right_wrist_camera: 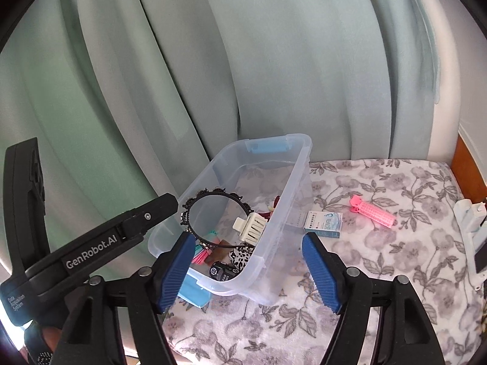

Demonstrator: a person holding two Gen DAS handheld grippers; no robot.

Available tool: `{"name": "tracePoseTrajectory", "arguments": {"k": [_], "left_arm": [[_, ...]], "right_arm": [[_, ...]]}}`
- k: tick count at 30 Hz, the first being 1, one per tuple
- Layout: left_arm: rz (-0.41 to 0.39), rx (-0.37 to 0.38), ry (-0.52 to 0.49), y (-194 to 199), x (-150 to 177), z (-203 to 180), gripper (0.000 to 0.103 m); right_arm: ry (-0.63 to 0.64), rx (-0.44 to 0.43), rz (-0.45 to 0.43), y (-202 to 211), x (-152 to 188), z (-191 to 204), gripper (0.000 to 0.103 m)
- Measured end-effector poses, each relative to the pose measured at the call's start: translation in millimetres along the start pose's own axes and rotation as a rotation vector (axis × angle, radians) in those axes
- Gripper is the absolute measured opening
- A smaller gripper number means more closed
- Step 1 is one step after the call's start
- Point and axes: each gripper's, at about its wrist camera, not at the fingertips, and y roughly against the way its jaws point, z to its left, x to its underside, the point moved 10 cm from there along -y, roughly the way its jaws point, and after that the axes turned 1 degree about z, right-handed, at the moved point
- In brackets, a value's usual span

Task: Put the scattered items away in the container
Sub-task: 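Withdraw both tools from the bin toward the medicine box and pink curler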

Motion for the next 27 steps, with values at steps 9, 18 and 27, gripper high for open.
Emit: {"name": "tracePoseTrajectory", "arguments": {"k": [9, 18, 27], "left_arm": [[0.005, 0.019, -0.09, 9.5, 7.6, -51.1, 0.069], [0.044, 0.017, -0.178, 6.7, 25.9, -96.7, 0.069], [0.09, 0.033, -0.235, -4.5, 46.5, -133.3, 0.069]], "right_arm": [[-0.084, 0.015, -0.106, 43.4, -8.7, -44.2, 0.083], [-0.195, 0.063, -0.168, 77.7, -3.3, -105.3, 0.092], [-0.285, 0.097, -0.181, 94.4, 8.7, -153.6, 0.103]]}}
